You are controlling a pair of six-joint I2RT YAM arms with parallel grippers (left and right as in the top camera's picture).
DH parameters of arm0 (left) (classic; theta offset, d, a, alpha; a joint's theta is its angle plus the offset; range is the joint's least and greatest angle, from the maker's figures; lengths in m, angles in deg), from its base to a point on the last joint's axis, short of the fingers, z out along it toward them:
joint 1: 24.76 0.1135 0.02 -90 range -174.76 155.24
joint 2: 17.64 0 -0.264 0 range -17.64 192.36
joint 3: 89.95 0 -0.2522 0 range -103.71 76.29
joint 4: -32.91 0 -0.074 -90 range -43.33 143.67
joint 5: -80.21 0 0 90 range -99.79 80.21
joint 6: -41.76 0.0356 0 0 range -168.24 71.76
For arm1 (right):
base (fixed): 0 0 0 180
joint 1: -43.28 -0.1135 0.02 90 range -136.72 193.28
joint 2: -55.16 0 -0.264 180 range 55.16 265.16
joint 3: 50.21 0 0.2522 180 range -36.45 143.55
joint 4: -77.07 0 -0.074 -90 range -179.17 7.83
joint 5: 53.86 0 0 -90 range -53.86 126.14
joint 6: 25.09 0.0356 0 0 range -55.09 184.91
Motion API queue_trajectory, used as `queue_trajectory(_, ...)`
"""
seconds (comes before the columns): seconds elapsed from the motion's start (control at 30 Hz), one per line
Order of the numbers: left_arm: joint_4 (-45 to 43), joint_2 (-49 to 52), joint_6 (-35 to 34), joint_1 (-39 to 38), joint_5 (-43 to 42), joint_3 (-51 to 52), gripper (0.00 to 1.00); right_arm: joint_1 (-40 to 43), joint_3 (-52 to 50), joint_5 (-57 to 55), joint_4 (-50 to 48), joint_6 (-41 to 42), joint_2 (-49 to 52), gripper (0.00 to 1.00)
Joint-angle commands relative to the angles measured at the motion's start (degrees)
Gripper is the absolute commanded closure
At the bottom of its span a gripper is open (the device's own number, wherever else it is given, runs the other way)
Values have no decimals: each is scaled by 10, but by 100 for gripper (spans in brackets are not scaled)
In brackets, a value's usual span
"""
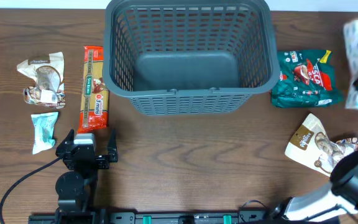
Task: Pack container
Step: 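Grasp the Kleenex tissue multipack with the right gripper, then lift the tissue pack and carry it over the grey basket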
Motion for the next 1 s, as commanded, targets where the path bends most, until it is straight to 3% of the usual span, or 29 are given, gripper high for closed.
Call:
queue_trajectory(0.0,17,-4,3,-2,5,9,1,-21,87,-3,42,6,-41,99)
queue_trajectory(0.2,17,-4,3,-2,5,9,1,-68,244,17,148,8,-48,99)
queue_trajectory(0.43,17,-4,3,-2,5,9,1,-191,365,42,174,0,-48,99)
queue_trajectory(0.77,17,-4,3,-2,5,9,1,-351,391,38,154,47,-37,99)
queue_trajectory(0.97,17,-4,3,-2,5,9,1,-448,391,35,180,-31,-16,99)
